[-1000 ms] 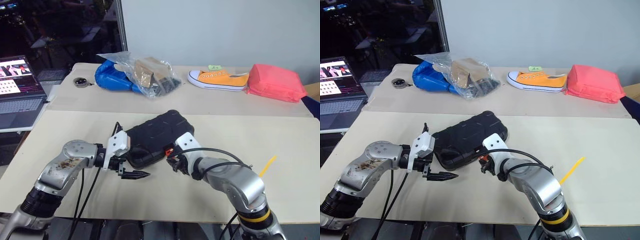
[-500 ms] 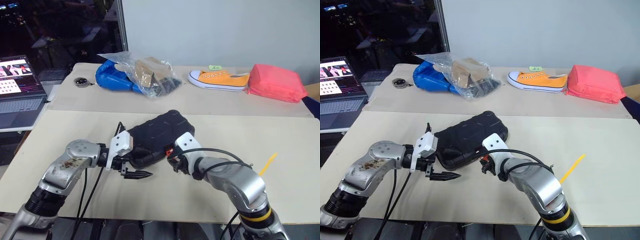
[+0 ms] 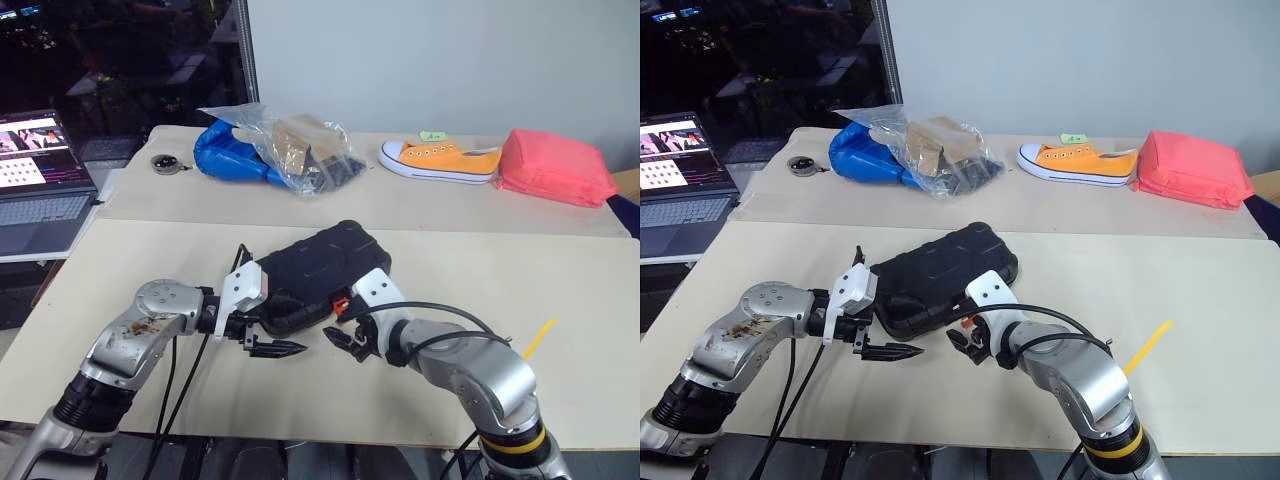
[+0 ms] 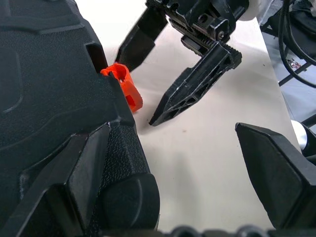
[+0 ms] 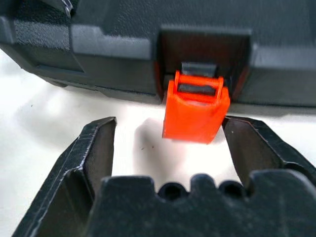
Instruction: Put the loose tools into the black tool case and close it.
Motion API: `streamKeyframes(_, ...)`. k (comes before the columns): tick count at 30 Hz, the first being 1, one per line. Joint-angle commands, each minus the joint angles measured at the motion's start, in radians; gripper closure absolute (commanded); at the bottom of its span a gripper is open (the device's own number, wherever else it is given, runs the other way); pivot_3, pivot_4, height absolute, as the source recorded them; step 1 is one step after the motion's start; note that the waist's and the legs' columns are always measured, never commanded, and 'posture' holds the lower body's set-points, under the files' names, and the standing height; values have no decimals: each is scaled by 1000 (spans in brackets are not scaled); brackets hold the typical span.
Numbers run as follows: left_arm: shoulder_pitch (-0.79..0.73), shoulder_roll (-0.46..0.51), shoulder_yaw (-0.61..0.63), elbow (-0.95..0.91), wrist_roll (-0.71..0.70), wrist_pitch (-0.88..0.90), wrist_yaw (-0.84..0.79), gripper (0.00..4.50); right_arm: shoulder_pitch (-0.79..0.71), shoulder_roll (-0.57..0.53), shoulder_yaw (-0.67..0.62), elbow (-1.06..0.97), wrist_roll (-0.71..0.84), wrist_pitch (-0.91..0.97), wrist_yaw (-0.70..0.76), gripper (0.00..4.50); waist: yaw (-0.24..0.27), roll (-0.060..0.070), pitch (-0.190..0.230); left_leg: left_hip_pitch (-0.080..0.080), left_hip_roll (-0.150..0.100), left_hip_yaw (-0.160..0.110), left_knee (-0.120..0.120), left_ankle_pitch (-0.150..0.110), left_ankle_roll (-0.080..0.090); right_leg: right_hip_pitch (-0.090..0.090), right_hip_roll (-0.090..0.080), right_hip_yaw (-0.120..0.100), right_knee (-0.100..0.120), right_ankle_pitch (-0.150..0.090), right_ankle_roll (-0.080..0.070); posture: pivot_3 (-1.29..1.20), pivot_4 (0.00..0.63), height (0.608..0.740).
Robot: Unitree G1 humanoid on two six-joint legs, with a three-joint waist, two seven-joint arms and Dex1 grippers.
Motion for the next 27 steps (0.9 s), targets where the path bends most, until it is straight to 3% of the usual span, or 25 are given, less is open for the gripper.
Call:
streamKeyframes(1, 16, 1, -34, 19, 22, 33, 1, 143, 37, 55, -65, -31, -11, -39, -37, 529, -1, 0, 0, 0, 0, 0, 0, 0, 0, 0, 0, 0, 0, 0, 0, 0, 150, 740)
streamKeyframes(8, 17, 2, -34, 18, 20, 35, -1, 143, 118, 67, -62, -19, -34, -145, -44, 529, -1, 0, 0, 0, 0, 0, 0, 0, 0, 0, 0, 0, 0, 0, 0, 0, 150, 740)
streamKeyframes(24, 18, 1, -36, 24, 26, 26, -5, 143, 124, 46, -1, 35, -50, -216, -12, 529, -1, 0, 0, 1, 0, 0, 0, 0, 0, 1, 0, 0, 0, -1, 2, 0, 150, 740)
streamKeyframes(25, 18, 1, -36, 22, 25, 28, -4, 143, 122, 45, 1, 38, -52, -219, -12, 1030, -1, 0, 0, 1, 0, 0, 0, 0, 0, 1, 0, 0, 0, -1, 2, 0, 150, 740)
streamKeyframes(27, 16, 1, -36, 16, 23, 33, -1, 143, 119, 45, 4, 46, -57, -225, -13, 1542, -1, 0, 0, 1, 0, 0, 0, 0, 0, 1, 0, 0, 0, -1, 2, 0, 150, 740)
